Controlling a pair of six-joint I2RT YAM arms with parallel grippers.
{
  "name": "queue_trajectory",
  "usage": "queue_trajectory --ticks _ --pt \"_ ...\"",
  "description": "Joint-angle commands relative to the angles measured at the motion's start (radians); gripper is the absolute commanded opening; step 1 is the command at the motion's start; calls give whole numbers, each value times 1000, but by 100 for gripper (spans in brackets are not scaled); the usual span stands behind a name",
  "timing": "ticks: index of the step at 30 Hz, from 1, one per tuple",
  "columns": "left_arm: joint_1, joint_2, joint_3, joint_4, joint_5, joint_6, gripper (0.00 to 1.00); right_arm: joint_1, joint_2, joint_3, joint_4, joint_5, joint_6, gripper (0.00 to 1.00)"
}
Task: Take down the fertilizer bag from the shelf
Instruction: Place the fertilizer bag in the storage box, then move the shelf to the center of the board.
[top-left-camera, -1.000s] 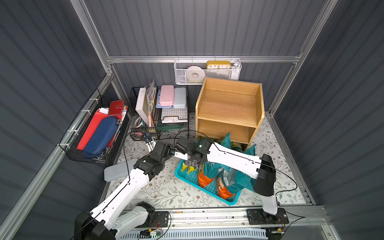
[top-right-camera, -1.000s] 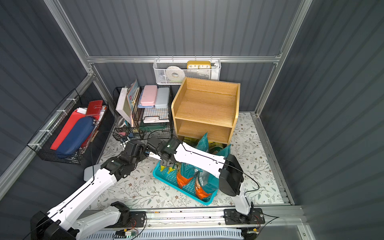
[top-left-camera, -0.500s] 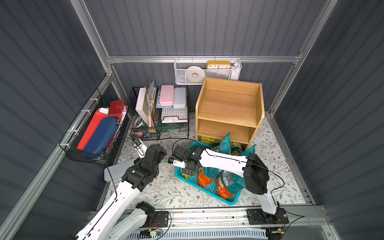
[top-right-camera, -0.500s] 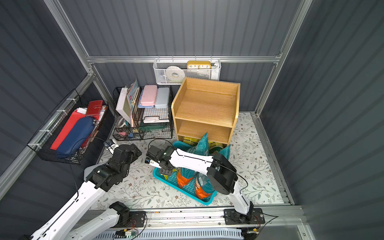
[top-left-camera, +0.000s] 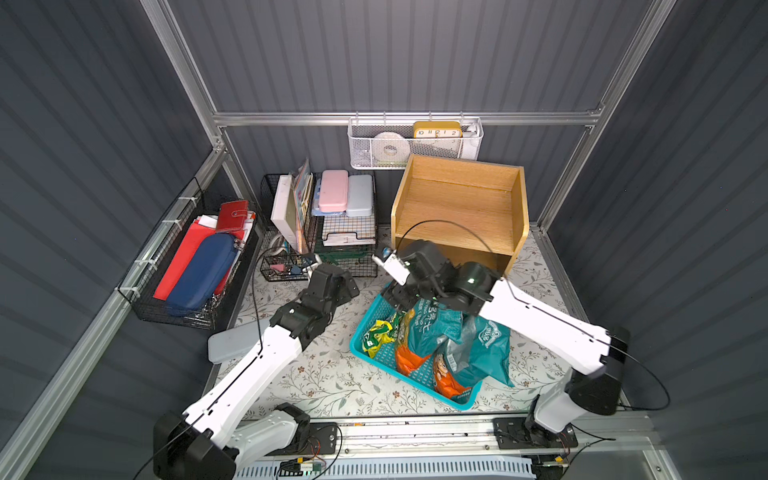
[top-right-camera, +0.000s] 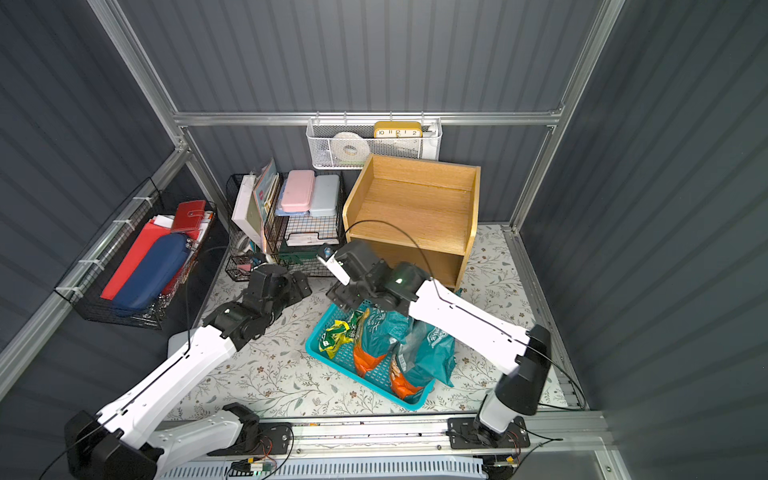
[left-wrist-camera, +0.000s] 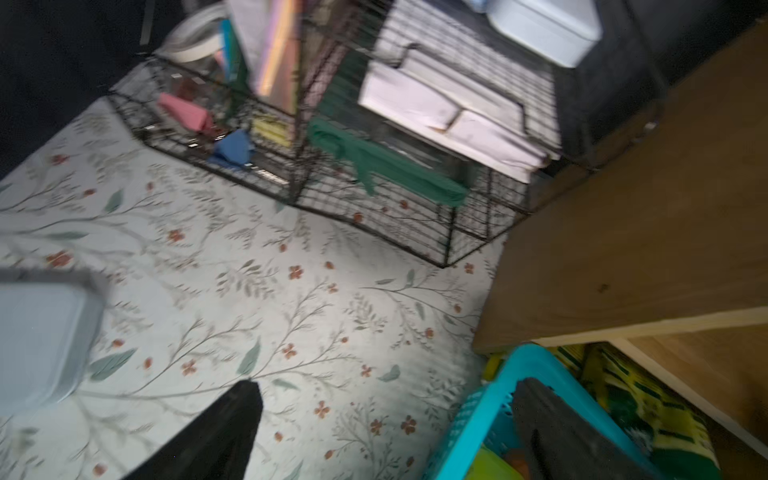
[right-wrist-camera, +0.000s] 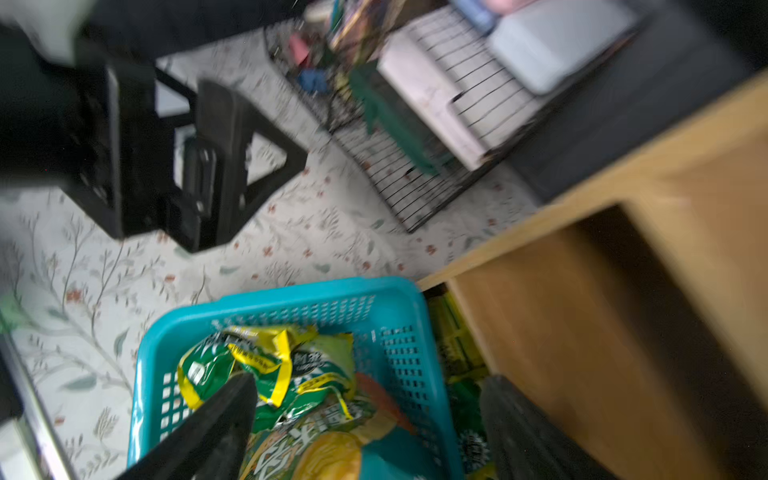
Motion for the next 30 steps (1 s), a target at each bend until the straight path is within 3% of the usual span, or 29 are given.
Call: queue_trajectory --ticks 1,4,9,14,18,22,27,30 --pt "-4 82 106 125 201 182 99 -12 -132 -8 31 260 101 93" --pt "-4 175 196 175 301 233 99 -42 -273 -10 5 422 175 99" --pt "-4 329 351 207 472 287 99 -291 -440 30 -128 380 333 97" --pt "-4 424 440 223 591 289 99 -499 -369 159 -260 281 364 97" --pt "-5 477 479 226 633 295 99 -659 -277 185 -240 64 401 96" --pt "-5 518 510 233 637 311 99 -703 -200 179 -185 -17 415 94" --pt "-5 563 529 227 634 332 99 -743 -127 153 -140 2 457 89" --pt "-5 588 543 226 649 340 99 -748 -120 103 -97 25 477 71"
